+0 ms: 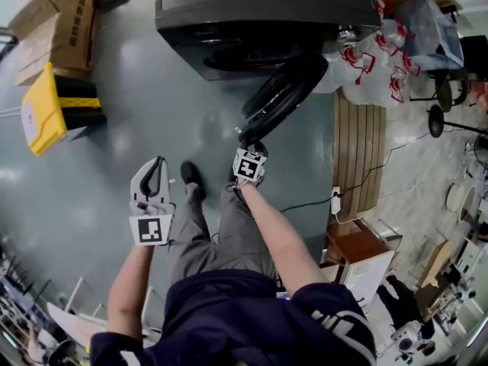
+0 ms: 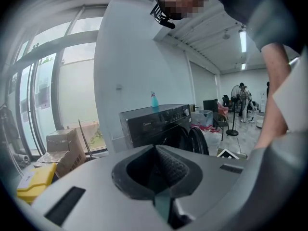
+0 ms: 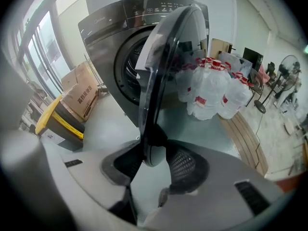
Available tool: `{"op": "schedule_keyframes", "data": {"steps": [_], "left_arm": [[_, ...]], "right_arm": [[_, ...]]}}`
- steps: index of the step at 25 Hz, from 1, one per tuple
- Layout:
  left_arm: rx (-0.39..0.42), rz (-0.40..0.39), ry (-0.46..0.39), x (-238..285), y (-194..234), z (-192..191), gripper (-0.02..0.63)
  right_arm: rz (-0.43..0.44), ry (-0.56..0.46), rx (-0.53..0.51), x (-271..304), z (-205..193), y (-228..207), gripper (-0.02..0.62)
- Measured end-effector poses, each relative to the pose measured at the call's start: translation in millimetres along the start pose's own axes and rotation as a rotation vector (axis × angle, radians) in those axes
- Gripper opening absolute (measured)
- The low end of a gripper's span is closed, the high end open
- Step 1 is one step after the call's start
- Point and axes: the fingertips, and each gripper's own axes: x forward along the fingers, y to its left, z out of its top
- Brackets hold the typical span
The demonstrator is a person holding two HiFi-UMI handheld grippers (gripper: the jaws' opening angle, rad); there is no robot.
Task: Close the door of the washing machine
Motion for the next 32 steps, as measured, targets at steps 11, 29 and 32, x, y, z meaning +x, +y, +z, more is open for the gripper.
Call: {"op": "schedule_keyframes", "data": {"steps": [11, 29, 32], "left_arm": [[0.019, -0.063, -0.009, 3, 75, -14, 0.034], [0.013, -0.058, 0.014, 20, 154, -34, 0.034], [0.019, -0.056, 0.019, 23, 161, -36, 0.034]], "right_arm": [[-0.061, -0.026, 0.106, 17, 23, 45, 0.164], [-0.102, -0.086, 0.239, 63, 85, 112, 0.175], [-0.091, -0.088, 0.266, 72, 97, 123, 0.178]]}}
